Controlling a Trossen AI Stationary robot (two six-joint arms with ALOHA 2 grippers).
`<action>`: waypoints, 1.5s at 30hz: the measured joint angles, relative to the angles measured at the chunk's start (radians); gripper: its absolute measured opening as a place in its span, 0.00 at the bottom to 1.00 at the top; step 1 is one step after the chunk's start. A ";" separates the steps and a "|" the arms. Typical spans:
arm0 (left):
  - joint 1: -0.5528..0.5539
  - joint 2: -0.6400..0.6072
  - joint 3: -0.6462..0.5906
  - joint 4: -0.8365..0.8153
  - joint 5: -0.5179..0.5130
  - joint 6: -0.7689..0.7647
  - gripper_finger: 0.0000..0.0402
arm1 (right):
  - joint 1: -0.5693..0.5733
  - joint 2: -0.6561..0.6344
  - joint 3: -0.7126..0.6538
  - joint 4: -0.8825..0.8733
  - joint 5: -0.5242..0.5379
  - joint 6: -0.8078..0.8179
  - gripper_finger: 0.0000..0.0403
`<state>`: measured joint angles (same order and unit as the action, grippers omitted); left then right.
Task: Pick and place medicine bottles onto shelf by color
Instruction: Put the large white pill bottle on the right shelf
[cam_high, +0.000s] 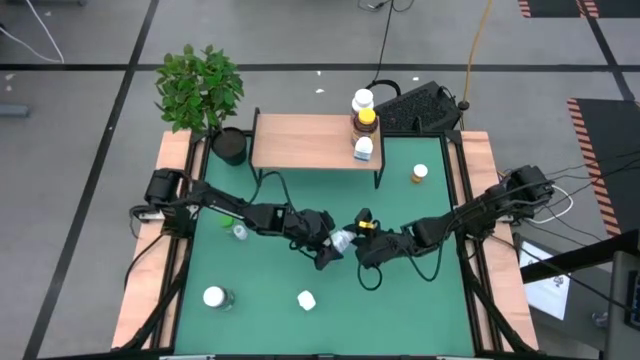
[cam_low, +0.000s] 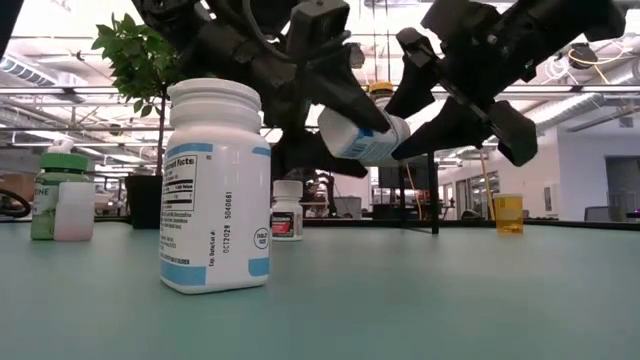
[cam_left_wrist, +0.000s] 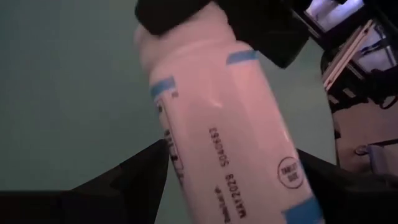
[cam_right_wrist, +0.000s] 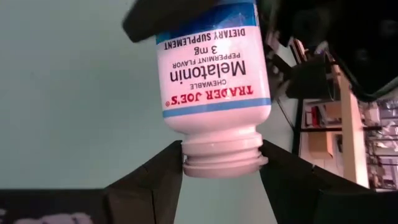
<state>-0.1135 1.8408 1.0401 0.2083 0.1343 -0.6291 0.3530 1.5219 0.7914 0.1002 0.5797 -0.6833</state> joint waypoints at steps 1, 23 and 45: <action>0.000 0.000 0.000 0.005 -0.002 0.005 0.68 | 0.002 0.000 0.000 0.000 0.000 0.001 0.47; 0.005 -0.011 0.001 0.042 -0.046 0.123 0.34 | 0.035 -0.039 0.000 -0.052 0.008 0.304 0.60; -0.040 0.019 0.001 0.552 -0.137 0.454 0.42 | 0.148 -0.146 -0.640 1.121 -0.086 1.073 0.58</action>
<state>-0.1539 1.8596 1.0412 0.7606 -0.0022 -0.1755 0.5006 1.3757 0.1514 1.2217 0.4932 0.3892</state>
